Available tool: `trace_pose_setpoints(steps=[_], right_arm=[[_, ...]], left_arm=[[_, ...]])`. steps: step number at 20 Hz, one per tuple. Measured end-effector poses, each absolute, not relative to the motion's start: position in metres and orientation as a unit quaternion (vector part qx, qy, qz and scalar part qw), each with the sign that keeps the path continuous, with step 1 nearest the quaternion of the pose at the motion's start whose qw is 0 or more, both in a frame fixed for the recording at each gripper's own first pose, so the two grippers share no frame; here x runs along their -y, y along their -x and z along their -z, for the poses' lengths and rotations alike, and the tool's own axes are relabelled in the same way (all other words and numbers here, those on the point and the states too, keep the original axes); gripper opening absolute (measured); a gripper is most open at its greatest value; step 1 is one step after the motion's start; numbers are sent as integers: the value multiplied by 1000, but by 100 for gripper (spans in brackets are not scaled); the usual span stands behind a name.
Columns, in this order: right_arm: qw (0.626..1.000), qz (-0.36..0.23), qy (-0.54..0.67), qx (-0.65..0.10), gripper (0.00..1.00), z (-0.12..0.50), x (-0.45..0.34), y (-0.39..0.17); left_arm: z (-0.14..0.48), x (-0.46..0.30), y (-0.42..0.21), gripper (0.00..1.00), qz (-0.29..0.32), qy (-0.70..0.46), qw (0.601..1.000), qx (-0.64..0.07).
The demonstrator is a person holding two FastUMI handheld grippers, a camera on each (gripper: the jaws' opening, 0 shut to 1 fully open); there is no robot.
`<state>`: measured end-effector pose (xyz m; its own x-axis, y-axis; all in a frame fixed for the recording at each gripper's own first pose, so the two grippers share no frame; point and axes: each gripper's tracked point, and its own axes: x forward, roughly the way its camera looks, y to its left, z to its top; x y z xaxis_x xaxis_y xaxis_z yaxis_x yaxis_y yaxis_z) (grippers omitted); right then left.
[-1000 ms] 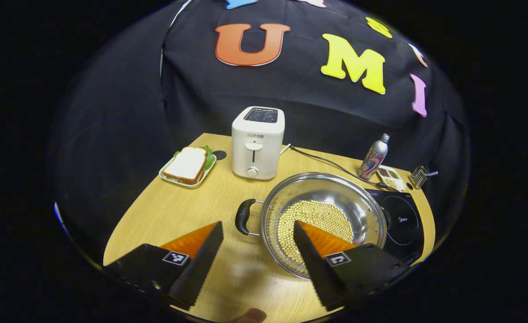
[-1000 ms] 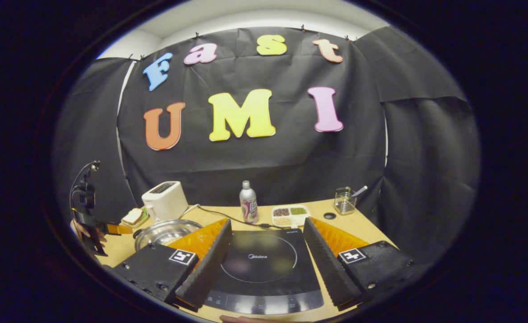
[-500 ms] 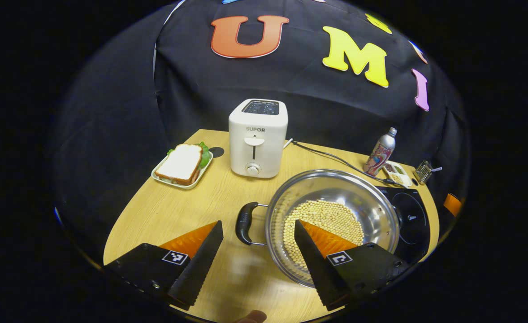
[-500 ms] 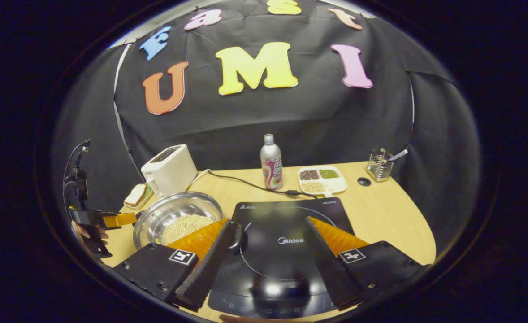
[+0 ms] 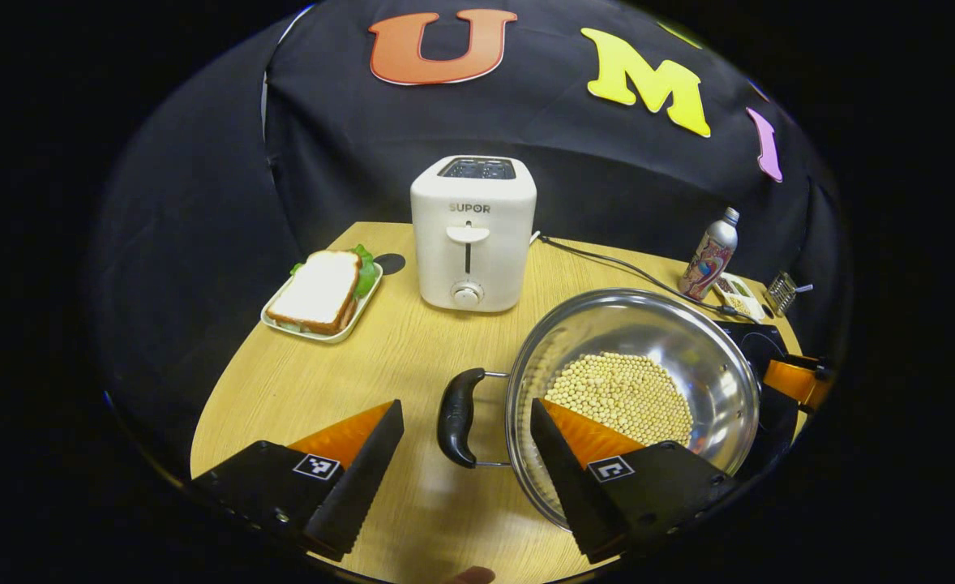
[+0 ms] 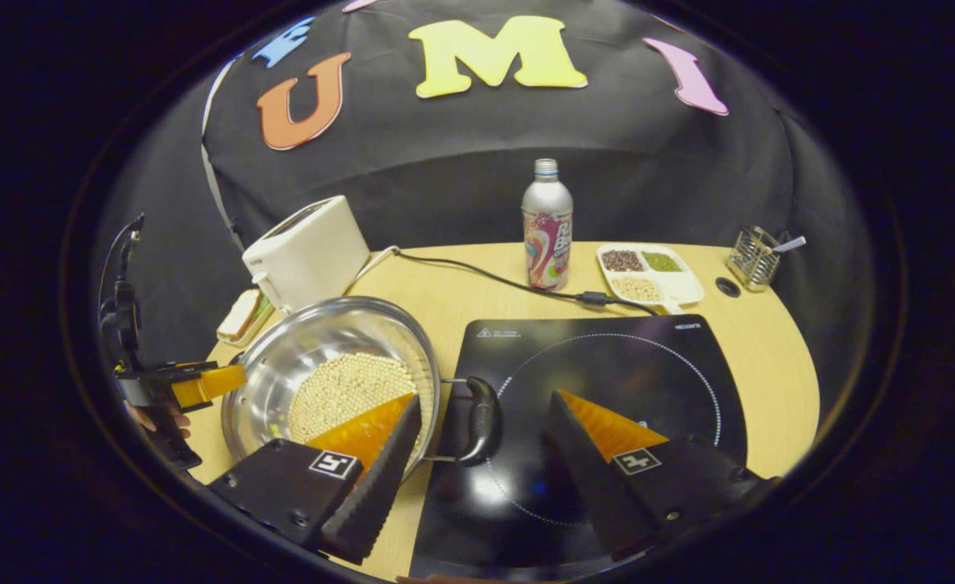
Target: First push the handle of the pot to place it horizontally, then grasp the pot with both hands and set it on the induction cooktop.
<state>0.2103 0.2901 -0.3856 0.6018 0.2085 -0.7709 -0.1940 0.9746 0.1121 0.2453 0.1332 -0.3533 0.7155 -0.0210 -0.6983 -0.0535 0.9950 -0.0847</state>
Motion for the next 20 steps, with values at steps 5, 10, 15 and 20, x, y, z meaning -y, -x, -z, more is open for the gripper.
trace_pose_setpoints(steps=[5, 10, 15, 20], right_arm=[[884, -102, 3, -457, 89, 411, -303, -218], [876, -107, 28, -470, 71, 414, -308, -216], [871, -133, 47, -471, 60, 419, -310, -219], [858, -162, 14, -488, 53, 414, -308, -213]], left_arm=[[374, -126, -254, 86, 1, 54, 912, -407], [377, -130, -261, 67, 13, 58, 910, -409], [377, -130, -259, 52, 7, 51, 909, -413], [365, -129, -242, 62, -12, 33, 909, -416]])
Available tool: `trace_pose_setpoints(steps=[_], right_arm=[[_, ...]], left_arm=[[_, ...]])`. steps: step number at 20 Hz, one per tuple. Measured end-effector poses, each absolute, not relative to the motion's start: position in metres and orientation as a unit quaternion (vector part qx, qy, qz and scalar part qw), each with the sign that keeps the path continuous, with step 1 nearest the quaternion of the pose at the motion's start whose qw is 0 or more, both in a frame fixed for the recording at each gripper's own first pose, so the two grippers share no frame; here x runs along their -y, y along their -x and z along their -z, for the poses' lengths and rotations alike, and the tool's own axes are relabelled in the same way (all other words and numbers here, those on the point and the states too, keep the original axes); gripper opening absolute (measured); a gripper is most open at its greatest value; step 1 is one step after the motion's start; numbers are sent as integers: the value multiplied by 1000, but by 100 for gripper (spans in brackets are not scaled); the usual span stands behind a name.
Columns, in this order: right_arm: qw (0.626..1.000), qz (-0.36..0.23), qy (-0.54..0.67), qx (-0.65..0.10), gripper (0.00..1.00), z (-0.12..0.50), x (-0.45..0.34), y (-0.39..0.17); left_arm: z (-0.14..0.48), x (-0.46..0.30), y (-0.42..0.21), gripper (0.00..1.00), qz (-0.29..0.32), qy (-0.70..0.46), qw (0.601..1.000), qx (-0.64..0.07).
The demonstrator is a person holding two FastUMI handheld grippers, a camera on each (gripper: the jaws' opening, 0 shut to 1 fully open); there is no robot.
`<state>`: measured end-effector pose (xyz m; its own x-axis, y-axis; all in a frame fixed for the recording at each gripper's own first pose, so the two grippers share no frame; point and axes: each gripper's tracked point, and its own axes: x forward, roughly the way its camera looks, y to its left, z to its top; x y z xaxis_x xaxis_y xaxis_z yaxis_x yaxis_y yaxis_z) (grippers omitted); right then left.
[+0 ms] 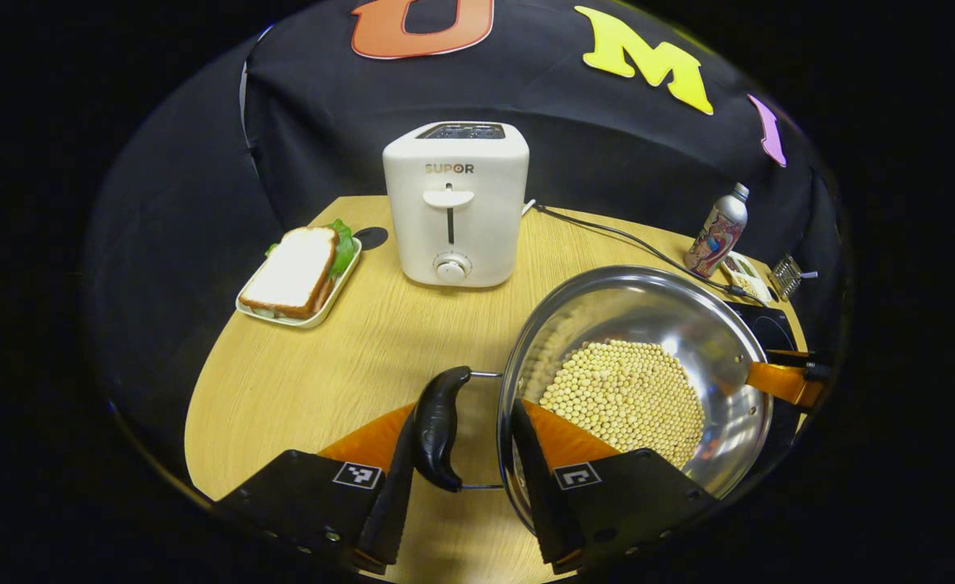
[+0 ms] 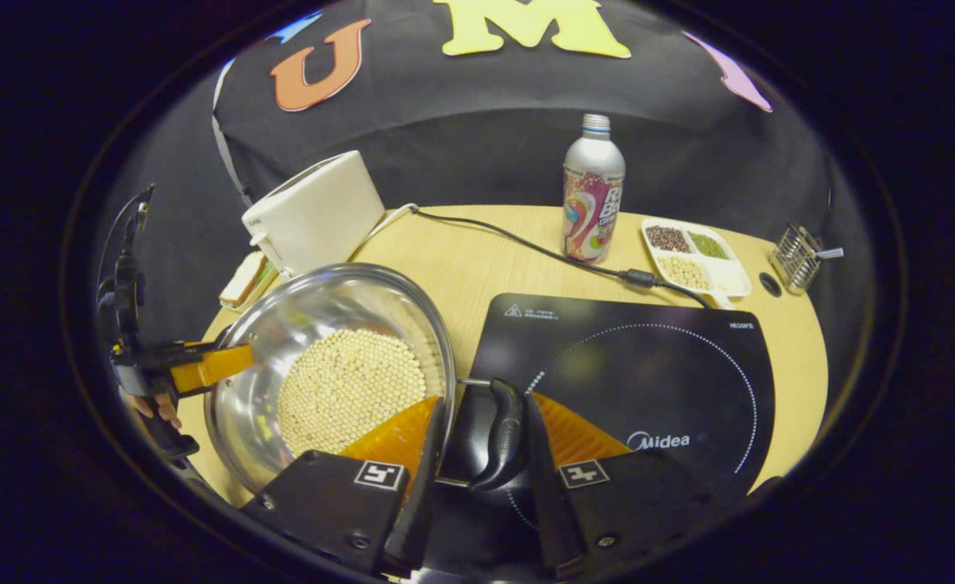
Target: First push the handle of the pot to place it horizontally, then grasp the pot with both hands and set it on the induction cooktop.
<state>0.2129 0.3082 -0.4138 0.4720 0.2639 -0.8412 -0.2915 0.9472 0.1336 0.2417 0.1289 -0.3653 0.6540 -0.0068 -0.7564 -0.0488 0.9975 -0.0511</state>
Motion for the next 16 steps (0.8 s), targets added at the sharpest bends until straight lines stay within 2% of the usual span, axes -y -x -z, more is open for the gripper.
trace_pose_setpoints(steps=[2, 3, 4, 16], right_arm=[[856, -174, 14, -487, 53, 406, -308, -208], [857, -179, 18, -483, 53, 399, -307, -206], [859, -180, 19, -478, 53, 390, -306, -206], [891, -202, 25, -407, 55, 244, -266, -202]], left_arm=[[353, -129, -235, 61, -20, 31, 911, -411], [346, -128, -231, 57, -22, 34, 912, -409], [340, -126, -228, 61, -23, 36, 913, -406], [201, -92, -200, 61, -15, 35, 947, -320]])
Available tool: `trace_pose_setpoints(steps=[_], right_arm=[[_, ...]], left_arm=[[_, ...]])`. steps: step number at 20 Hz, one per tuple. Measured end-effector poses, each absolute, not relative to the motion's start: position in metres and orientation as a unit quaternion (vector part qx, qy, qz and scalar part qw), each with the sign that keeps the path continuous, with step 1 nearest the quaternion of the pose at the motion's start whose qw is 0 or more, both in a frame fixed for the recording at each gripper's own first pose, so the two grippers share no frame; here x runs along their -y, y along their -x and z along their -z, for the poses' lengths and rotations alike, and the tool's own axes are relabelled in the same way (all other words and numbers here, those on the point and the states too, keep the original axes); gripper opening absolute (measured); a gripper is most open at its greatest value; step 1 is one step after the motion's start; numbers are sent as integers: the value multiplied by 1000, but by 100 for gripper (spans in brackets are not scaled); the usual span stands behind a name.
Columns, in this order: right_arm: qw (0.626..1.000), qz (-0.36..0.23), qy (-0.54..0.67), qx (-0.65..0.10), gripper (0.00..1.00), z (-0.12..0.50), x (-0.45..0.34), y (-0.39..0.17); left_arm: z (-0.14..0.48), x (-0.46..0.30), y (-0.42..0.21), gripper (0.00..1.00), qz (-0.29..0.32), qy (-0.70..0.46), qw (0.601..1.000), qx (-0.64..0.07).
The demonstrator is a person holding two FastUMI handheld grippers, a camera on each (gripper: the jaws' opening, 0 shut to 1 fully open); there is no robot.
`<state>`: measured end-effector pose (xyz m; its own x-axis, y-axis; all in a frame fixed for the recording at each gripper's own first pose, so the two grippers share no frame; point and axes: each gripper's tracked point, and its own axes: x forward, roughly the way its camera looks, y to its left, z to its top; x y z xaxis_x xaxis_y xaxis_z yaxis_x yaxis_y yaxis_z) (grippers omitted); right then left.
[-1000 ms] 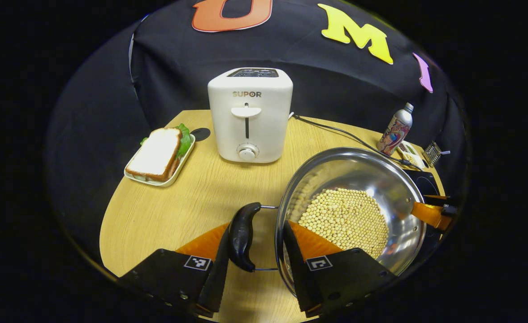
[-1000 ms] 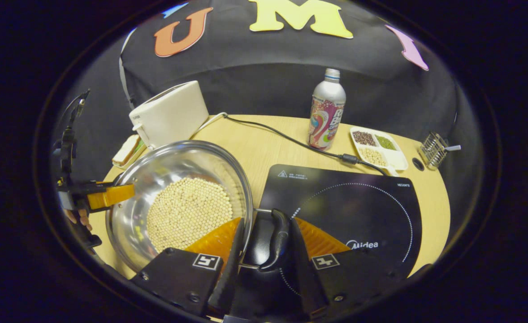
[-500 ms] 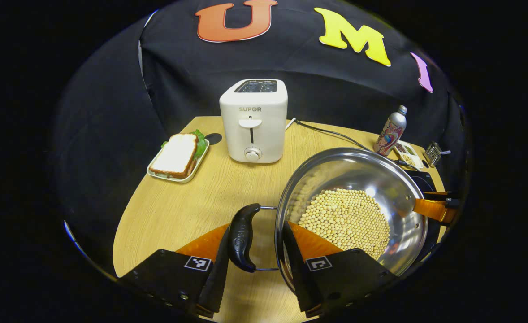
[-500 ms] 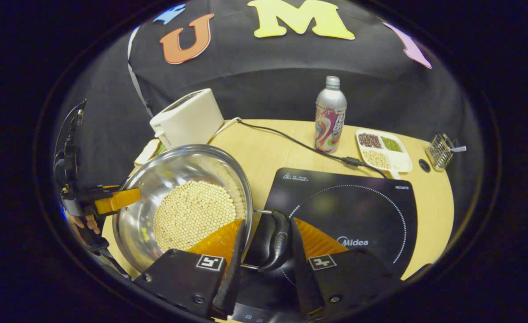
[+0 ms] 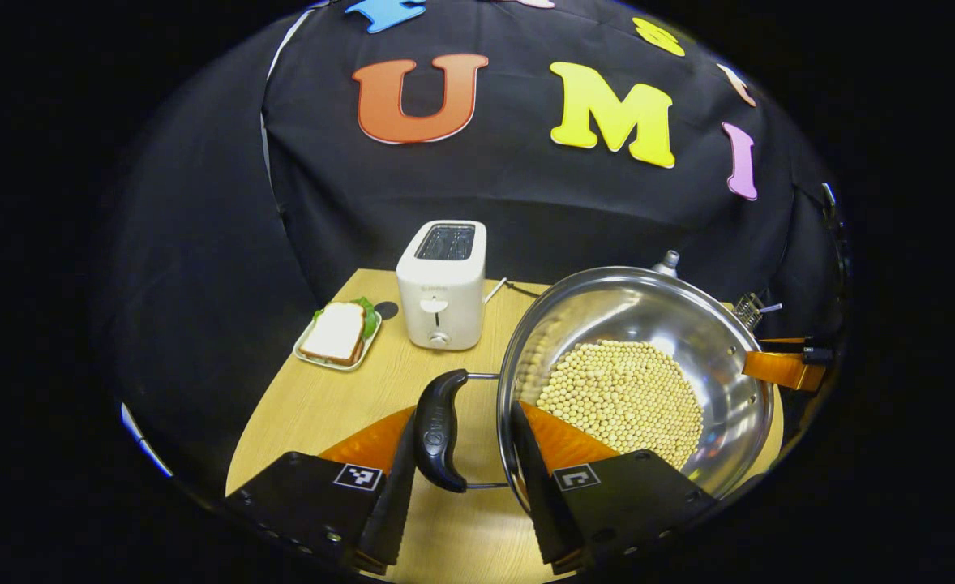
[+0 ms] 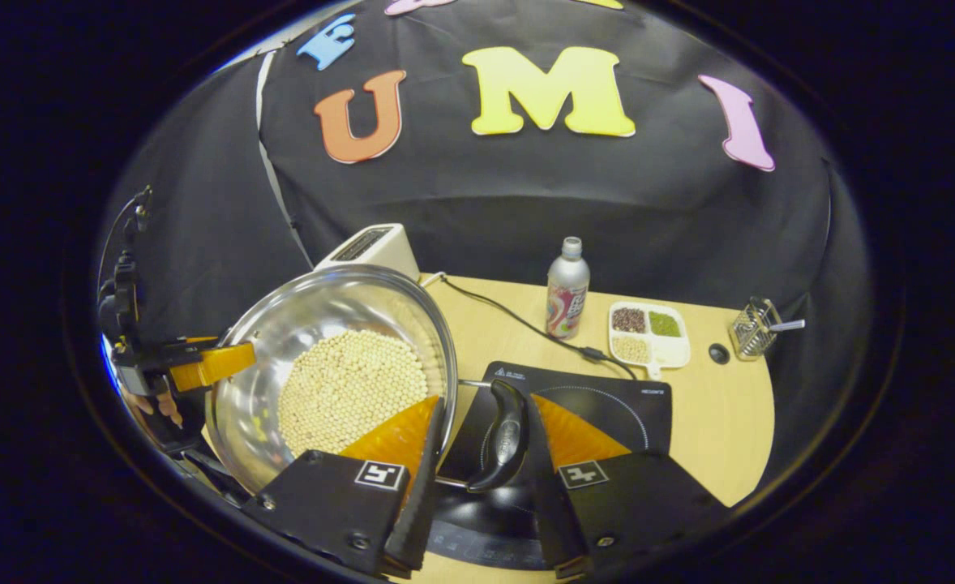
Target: First push the handle of the pot to place it horizontally, then grasp the pot with both hands and set it on the induction cooktop.
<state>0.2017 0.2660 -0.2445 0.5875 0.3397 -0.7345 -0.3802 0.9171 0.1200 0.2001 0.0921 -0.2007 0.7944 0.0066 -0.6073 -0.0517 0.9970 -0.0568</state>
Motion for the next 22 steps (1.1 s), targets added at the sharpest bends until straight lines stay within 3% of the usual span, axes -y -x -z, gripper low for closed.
trace_pose_setpoints(steps=[10, 22], right_arm=[[910, -176, 40, -374, 53, 180, -179, -208], [914, -124, 31, -384, 55, 196, -75, -228]], left_arm=[[149, -7, -209, 55, 34, 24, 956, -291], [172, 90, -240, 55, 84, 20, 948, -307]])
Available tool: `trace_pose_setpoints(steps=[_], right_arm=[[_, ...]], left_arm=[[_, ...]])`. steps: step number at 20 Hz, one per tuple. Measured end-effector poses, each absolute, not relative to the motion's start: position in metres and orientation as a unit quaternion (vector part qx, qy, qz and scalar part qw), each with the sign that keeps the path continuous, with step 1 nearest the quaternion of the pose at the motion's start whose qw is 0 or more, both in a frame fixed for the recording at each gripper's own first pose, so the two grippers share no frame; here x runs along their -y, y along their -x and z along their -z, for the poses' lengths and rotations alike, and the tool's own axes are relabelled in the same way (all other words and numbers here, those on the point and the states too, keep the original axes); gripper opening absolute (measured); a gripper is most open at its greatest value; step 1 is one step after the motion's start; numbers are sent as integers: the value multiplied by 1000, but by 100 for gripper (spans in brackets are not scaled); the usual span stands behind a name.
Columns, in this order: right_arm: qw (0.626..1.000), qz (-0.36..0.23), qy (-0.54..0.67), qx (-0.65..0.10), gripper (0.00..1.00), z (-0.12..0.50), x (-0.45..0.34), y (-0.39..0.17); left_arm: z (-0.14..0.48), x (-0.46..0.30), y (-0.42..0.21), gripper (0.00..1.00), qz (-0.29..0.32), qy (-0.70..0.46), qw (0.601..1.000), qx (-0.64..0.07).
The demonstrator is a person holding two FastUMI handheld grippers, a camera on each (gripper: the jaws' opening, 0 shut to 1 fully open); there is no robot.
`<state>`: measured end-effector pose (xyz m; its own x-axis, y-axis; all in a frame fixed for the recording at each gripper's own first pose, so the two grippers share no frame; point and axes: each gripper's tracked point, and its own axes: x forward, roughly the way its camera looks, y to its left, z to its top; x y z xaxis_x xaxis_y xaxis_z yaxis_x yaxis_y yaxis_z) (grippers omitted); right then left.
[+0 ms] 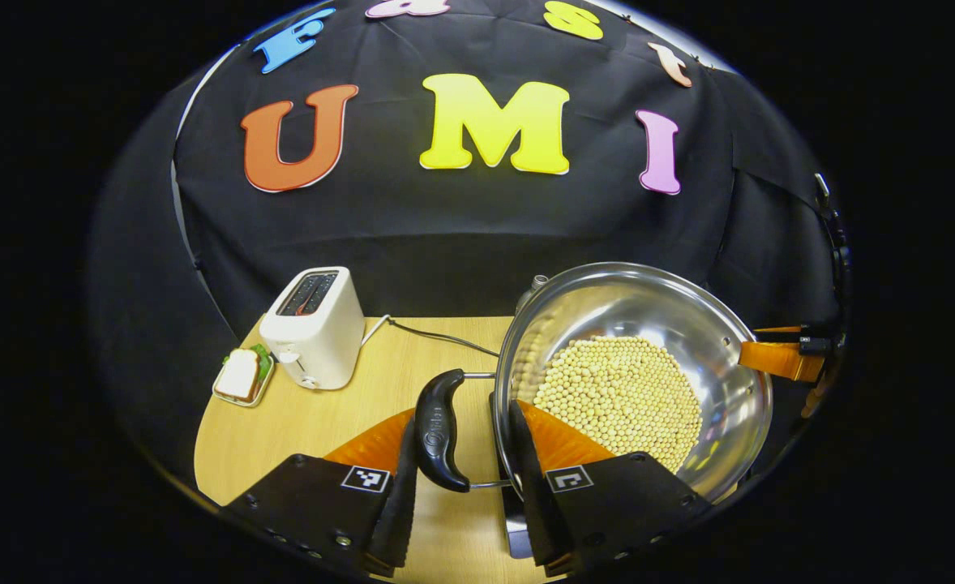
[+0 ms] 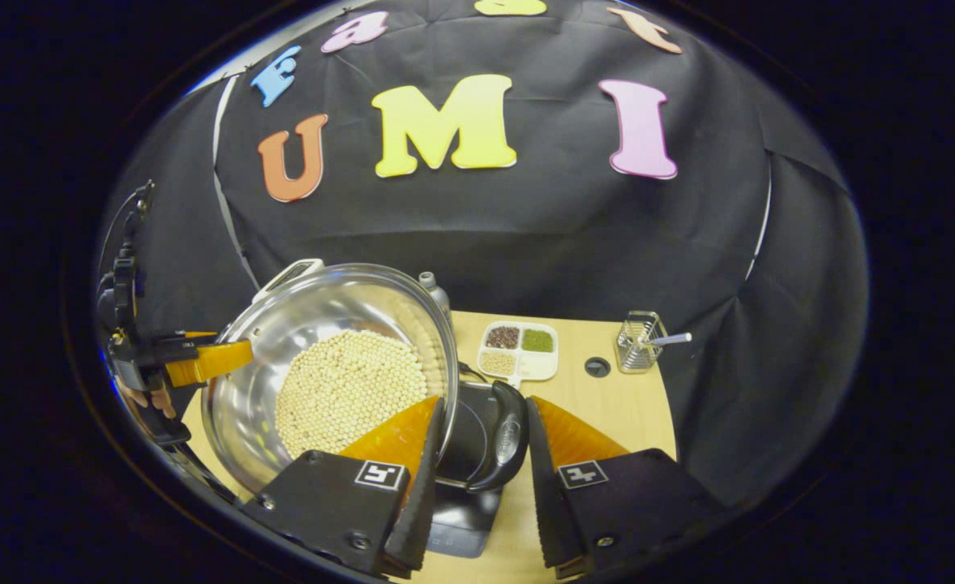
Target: First push the handle of the pot to place it horizontally, then grasp the pot with both hands and set it on the induction cooktop.
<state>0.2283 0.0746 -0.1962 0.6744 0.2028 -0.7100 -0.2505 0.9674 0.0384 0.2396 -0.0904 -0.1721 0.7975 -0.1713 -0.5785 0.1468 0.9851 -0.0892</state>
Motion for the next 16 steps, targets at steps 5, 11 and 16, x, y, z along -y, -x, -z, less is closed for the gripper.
trace_pose_setpoints(steps=[5, 11, 16], right_arm=[[912, -119, 18, -392, 53, 220, -60, -238], [903, -115, 8, -414, 55, 264, -49, -246], [897, -113, 8, -428, 53, 303, -45, -246]], left_arm=[[188, 109, -249, 55, 85, 19, 946, -312], [228, 119, -257, 55, 80, 27, 941, -327], [266, 125, -260, 55, 75, 36, 934, -347]])
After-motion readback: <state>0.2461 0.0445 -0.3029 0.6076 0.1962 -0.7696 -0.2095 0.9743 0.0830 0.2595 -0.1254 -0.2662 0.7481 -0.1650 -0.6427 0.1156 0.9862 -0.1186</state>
